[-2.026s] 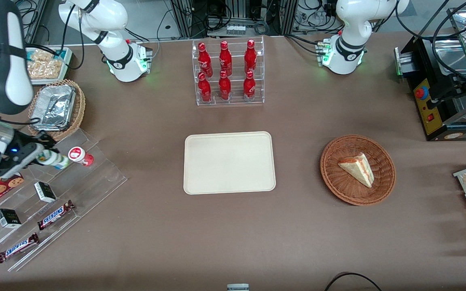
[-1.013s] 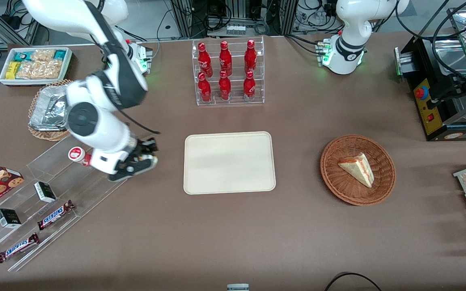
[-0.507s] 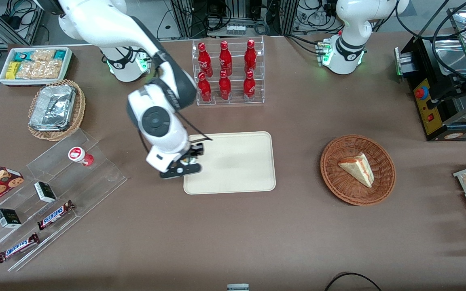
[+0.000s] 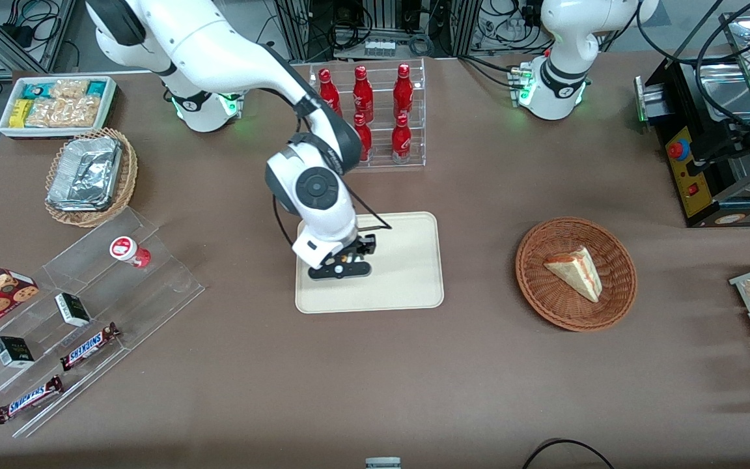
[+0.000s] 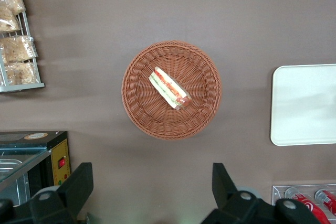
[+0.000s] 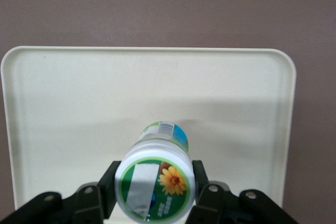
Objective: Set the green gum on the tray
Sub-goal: 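Lower the gum bottle onto the tray center and open the right gripper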
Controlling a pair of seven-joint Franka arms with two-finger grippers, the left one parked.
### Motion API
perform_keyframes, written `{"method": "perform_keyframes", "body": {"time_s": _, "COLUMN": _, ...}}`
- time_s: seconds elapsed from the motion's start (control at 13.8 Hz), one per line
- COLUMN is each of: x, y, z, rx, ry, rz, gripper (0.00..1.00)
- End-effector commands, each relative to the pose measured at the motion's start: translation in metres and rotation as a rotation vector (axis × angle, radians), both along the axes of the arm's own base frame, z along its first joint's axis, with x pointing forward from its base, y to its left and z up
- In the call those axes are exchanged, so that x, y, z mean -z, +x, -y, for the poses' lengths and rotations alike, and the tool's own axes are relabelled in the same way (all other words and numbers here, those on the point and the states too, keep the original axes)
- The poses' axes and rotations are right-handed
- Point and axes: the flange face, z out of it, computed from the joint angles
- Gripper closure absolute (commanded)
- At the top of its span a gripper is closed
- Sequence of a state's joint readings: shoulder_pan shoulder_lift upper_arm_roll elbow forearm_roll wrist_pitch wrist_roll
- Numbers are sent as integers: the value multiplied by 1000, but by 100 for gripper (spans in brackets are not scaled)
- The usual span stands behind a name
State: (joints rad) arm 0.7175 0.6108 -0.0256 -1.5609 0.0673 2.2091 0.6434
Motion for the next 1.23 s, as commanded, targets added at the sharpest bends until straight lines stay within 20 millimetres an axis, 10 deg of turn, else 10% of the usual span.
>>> {"method": "perform_keyframes", "body": {"time_s": 0.0, "x": 13, "y": 5, "z": -18, "rx": 22, "ry": 30, "rz": 29, "gripper": 100}}
{"method": "perform_keyframes", "body": {"time_s": 1.01, "x": 58, "y": -7, "z": -31, "rx": 8, "ry": 5, "rz": 42, "gripper": 100}}
{"method": "perform_keyframes", "body": {"time_s": 1.16, "x": 61, "y": -7, "z": -31, "rx": 6, "ry": 2, "rz": 39, "gripper": 18}}
